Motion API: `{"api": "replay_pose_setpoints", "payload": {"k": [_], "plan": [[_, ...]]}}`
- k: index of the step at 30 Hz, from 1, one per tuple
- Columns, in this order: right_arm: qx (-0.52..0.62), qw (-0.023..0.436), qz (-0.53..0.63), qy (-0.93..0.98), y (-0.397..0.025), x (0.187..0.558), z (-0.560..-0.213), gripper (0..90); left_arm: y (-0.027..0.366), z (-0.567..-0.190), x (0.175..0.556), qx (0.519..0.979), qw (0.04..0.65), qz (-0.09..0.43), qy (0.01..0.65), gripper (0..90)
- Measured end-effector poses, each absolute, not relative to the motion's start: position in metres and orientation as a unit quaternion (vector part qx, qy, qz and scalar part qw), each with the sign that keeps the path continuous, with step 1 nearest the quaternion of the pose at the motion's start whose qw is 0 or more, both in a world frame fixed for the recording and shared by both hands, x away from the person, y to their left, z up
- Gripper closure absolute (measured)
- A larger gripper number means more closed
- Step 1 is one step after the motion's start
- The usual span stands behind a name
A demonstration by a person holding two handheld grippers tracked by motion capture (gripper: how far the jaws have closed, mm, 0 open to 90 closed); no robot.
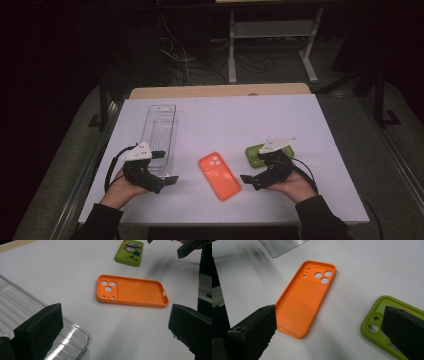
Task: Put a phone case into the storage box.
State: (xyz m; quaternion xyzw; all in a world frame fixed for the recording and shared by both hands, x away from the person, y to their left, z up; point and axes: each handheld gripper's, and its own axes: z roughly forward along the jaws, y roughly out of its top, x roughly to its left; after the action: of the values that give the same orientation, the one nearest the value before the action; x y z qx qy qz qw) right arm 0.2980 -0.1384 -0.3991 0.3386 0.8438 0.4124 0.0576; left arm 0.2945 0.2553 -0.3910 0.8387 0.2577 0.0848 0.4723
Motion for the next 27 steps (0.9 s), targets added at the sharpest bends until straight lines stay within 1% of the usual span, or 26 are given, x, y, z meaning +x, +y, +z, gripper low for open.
{"api": "replay_pose_setpoints", "payload": {"k": [5,15,16,18,22,27], "plan": [[0.325,0.054,0.414,0.849,-0.126,0.303,-0.397,0.1,0.255,-0.391,0.295,0.84,0.471,0.084,0.256,0.0],[0.297,0.036,0.417,0.858,-0.098,0.311,-0.394,6.2,0.253,-0.391,0.294,0.841,0.471,0.083,0.251,0.0],[0.3,0.029,0.413,0.859,-0.095,0.311,-0.393,6.8,0.254,-0.391,0.295,0.841,0.472,0.083,0.252,0.0],[0.294,0.024,0.411,0.863,-0.087,0.313,-0.393,10.8,0.254,-0.39,0.295,0.839,0.473,0.081,0.256,0.0],[0.287,0.018,0.411,0.865,-0.08,0.314,-0.393,13.0,0.254,-0.39,0.295,0.839,0.474,0.081,0.255,0.0],[0.275,0.007,0.4,0.874,-0.064,0.313,-0.395,19.9,0.253,-0.391,0.295,0.842,0.471,0.081,0.251,0.0]]}}
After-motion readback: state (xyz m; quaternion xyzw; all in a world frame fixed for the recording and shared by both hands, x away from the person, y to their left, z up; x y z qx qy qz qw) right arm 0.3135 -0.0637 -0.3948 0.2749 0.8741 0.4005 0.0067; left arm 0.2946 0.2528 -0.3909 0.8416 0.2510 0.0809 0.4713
